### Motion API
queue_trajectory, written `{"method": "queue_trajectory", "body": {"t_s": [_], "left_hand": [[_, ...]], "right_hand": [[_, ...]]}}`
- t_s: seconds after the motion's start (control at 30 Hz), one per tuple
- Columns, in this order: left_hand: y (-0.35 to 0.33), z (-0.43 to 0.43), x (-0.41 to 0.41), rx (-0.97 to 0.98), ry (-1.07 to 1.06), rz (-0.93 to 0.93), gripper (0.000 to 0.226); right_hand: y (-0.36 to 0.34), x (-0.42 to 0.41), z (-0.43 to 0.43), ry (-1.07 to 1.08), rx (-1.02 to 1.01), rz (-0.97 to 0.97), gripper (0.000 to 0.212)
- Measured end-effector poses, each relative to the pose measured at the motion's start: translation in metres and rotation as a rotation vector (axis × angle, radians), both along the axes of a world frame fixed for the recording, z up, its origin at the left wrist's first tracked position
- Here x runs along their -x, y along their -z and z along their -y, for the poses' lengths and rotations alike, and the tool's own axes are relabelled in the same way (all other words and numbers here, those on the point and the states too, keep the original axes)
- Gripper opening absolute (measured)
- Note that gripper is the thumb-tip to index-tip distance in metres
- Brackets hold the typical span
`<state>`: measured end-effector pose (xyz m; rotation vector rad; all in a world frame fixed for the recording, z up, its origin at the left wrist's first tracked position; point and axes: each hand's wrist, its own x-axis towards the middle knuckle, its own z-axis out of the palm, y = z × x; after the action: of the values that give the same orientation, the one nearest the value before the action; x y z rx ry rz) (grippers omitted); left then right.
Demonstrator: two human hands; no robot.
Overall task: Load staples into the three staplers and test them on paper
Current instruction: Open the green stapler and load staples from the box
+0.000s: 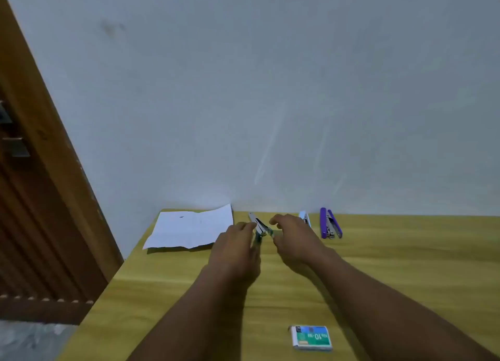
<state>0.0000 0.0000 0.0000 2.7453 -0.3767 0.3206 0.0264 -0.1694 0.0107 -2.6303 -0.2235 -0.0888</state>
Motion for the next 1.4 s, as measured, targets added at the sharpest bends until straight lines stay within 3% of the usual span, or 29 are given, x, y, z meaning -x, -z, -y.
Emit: {"method": "queue_trajectory", "body": {"t_s": [0.2, 0.37, 0.47, 0.63, 0.73, 0.8, 0.9, 1.0, 1.1, 1.23, 1.4], "left_hand": [[0.022, 0.004, -0.024, -0.032, 0.023, 0.032, 0.032], [0.019, 0.006, -0.019, 0.085, 0.054, 0.086, 0.037], [0.008, 0.011, -0.006, 0.173, 0.077, 0.126, 0.028], [-0.007, 0.028, 0.019, 0.216, 0.183, 0.140, 0.015], [-0.009, 0.032, 0.037, 0.429, 0.085, 0.185, 0.012], [-0.008, 0.027, 0.042, 0.595, 0.002, 0.191, 0.011], [-0.007, 0.020, 0.052, 0.704, -0.065, 0.023, 0.010], [0.001, 0.012, 0.057, 0.520, -0.150, -0.052, 0.030], [-0.001, 0.010, 0.064, 0.243, -0.060, 0.032, 0.048], [-0.016, 0.024, 0.069, 0.022, 0.220, 0.028, 0.049], [-0.023, 0.030, 0.069, -0.132, 0.284, 0.127, 0.040]], "right_hand": [[0.017, -0.026, -0.011, 0.097, -0.086, 0.029, 0.026], [0.014, -0.017, -0.007, 0.163, -0.350, 0.001, 0.019], [0.007, 0.003, 0.001, 0.165, -0.488, -0.019, 0.015], [-0.011, 0.037, 0.019, 0.159, -0.484, -0.017, 0.015], [-0.015, 0.058, 0.039, 0.268, -0.468, -0.029, 0.019], [-0.012, 0.069, 0.058, 0.327, -0.667, -0.115, 0.019], [-0.006, 0.088, 0.079, 0.370, -0.874, -0.187, 0.014], [0.001, 0.097, 0.083, 0.388, -0.984, -0.209, 0.012], [0.003, 0.100, 0.080, 0.383, -1.026, -0.232, 0.013], [0.001, 0.099, 0.072, 0.334, -1.030, -0.293, 0.014], [-0.008, 0.101, 0.063, 0.267, -1.042, -0.330, 0.016]]}}
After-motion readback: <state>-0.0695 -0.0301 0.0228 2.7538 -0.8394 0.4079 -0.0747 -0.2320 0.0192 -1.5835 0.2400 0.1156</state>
